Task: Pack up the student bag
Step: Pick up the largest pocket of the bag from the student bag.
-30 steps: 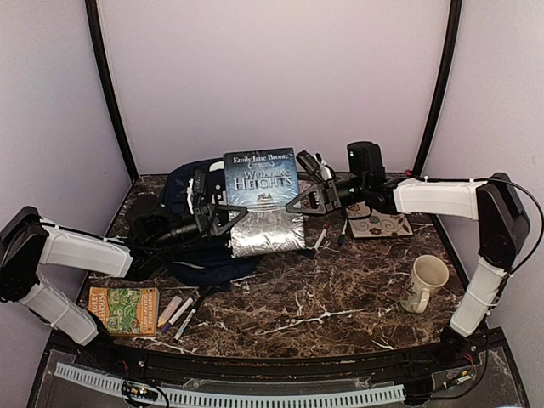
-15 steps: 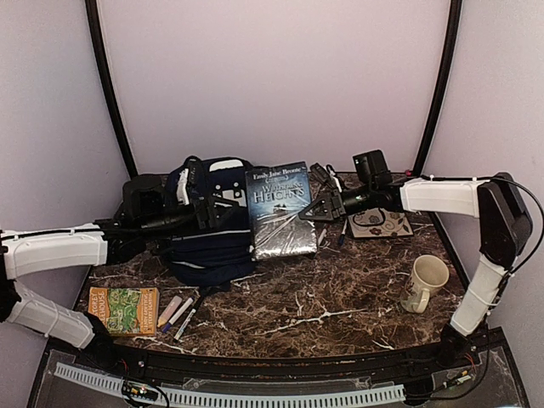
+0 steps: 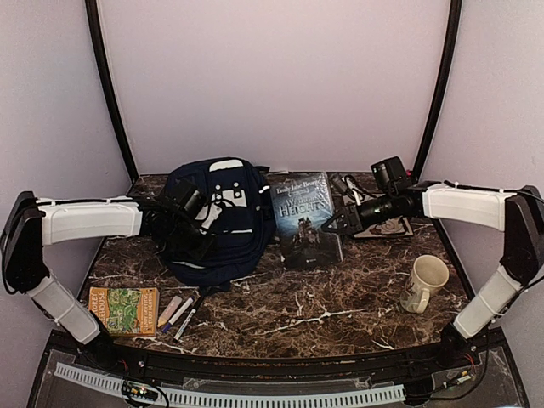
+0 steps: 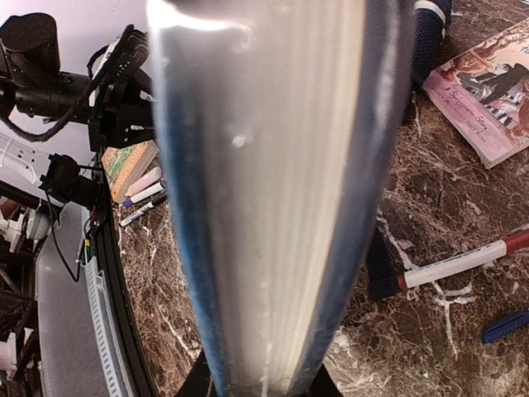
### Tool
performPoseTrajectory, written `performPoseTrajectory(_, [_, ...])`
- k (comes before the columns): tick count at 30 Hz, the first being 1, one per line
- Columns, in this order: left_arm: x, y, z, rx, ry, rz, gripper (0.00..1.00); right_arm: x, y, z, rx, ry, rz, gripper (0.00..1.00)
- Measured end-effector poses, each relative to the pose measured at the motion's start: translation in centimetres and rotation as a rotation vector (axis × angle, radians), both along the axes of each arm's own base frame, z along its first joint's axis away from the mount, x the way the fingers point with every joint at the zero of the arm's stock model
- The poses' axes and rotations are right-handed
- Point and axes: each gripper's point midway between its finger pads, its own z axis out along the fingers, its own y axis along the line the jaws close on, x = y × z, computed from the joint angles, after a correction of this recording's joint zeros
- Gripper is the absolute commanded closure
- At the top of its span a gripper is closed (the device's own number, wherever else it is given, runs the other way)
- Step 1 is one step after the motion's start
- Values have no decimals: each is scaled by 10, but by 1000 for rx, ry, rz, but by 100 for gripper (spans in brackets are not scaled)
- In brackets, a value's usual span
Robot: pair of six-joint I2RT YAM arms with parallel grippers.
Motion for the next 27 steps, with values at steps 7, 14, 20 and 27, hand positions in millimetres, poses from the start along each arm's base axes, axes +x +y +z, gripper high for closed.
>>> performPoseTrajectory(7, [7,-6,-14,137,22,-142,67,-3,-6,-14,-40,-23,-4,100])
performPoseTrajectory(14, [7,-21,-19,117,72,-205,62,-5,-9,-18,-43,-30,-8,100])
performPoseTrajectory(20, [9,-29,-29,118,114,-230,63,-5,-7,-16,-21,-38,-1,100])
performPoseTrajectory(27, [12,-33,-45,141,142,-235,76,-7,-6,-18,-10,-40,7,100])
